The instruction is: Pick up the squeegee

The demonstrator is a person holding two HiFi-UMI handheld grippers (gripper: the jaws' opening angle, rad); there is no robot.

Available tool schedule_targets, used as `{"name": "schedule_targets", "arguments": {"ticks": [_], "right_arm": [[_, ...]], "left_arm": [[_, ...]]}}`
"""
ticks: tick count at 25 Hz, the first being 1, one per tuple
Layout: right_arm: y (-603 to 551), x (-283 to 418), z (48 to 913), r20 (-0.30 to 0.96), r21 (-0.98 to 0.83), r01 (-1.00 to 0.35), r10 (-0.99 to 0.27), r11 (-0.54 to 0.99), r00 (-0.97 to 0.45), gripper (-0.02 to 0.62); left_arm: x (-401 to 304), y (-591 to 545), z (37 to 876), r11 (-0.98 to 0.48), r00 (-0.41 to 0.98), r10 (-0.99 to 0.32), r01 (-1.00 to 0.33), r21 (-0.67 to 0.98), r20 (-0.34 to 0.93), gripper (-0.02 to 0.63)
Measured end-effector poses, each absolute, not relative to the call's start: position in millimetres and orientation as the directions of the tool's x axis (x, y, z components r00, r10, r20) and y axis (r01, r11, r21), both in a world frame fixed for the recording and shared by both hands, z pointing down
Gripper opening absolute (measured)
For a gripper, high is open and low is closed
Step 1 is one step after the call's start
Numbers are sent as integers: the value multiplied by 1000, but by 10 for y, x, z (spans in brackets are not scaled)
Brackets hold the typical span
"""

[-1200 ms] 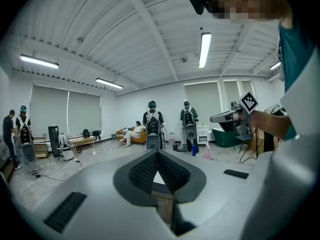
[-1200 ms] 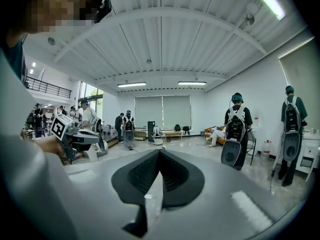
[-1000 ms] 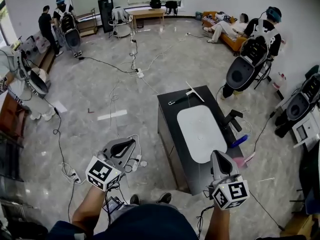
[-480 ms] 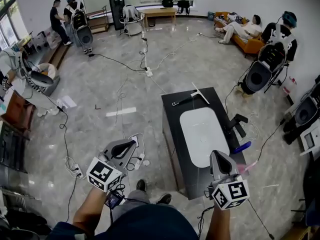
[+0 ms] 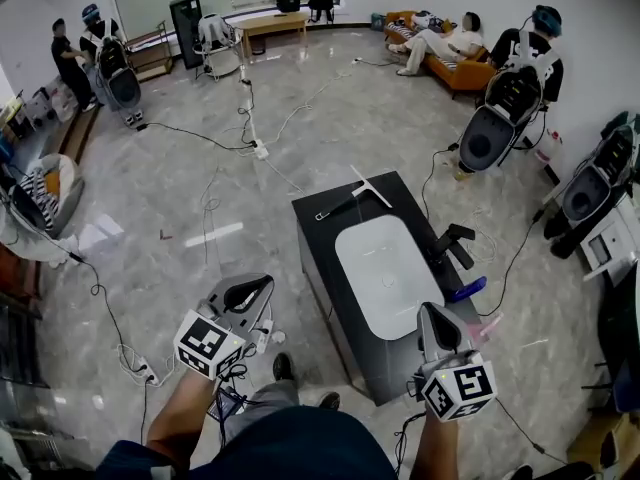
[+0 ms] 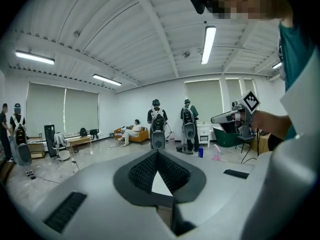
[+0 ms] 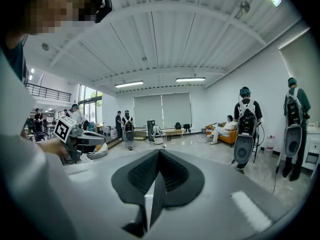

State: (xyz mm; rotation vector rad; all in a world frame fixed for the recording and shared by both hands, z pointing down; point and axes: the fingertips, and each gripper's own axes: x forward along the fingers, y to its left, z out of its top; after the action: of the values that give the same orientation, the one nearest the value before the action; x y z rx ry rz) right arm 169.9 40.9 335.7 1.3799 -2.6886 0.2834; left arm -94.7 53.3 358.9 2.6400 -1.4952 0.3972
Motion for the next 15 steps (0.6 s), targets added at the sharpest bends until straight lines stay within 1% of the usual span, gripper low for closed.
{"name": "schedule_targets", "arguments": {"ticks": [4, 15], "right_arm": [[207, 1541, 3309, 175, -104, -841, -822, 532, -542, 9], [-300, 1030, 3315, 182, -80, -885, -866, 458, -465, 11]], "left_arm": [[-1092, 166, 3495, -559, 533, -813, -827, -56, 235, 6], [-1625, -555, 3536, -625, 602, -767, -779, -46, 221, 6]]}}
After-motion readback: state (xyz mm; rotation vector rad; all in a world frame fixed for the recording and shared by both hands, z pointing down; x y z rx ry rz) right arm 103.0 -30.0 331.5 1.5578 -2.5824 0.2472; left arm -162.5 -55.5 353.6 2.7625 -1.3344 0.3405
